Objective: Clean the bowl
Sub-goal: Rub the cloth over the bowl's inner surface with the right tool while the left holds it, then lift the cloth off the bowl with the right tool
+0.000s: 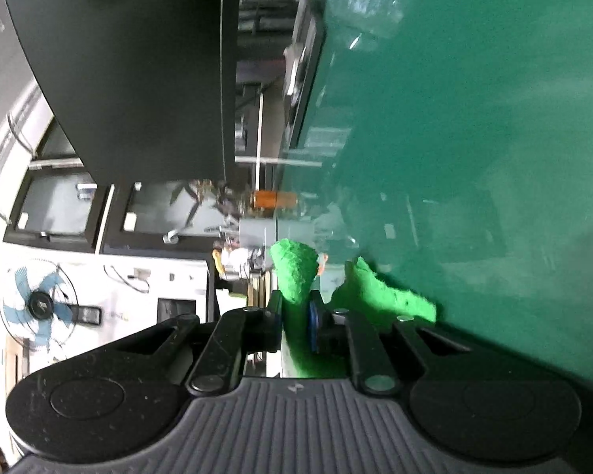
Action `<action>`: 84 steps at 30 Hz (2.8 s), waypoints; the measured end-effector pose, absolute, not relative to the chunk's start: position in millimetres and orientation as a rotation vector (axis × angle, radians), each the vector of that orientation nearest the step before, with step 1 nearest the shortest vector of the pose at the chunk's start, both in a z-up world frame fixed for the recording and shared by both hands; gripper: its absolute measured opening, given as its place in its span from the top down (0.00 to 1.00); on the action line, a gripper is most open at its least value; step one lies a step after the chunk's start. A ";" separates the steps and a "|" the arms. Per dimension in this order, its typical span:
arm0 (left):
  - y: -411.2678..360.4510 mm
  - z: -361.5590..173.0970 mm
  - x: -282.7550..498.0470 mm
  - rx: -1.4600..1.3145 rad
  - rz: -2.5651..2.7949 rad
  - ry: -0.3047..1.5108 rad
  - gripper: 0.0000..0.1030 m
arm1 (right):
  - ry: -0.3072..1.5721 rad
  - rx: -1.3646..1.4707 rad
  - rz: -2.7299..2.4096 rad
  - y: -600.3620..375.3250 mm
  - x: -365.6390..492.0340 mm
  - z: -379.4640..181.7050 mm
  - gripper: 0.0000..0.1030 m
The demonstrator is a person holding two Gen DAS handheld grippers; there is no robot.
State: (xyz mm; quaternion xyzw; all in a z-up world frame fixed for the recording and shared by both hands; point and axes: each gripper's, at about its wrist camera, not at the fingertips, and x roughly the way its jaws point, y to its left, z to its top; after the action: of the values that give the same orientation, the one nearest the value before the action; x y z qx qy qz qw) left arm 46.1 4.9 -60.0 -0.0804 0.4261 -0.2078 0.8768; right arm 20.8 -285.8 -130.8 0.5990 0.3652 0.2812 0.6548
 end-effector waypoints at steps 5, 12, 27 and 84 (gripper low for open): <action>5.8 -59.2 43.9 -0.172 -0.427 0.893 0.69 | 0.820 1.359 0.643 -278.6 26.7 -132.3 0.86; 9.2 -59.0 42.9 -0.194 -0.424 0.897 0.68 | 0.829 1.354 0.664 -277.7 28.6 -132.6 0.86; 6.0 -58.8 43.4 -0.182 -0.426 0.895 0.66 | 0.817 1.370 0.652 -290.6 15.2 -133.2 0.85; -19.7 -58.0 83.0 -0.051 -0.236 0.840 0.61 | 0.703 1.274 0.599 -316.1 -9.8 -119.5 0.84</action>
State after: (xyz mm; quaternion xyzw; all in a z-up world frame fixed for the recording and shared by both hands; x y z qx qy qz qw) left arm 83.0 -19.7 -58.0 -0.0249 0.4069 -0.1145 0.9059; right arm -9.8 -316.1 -119.5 0.5731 0.3162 0.2694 0.7064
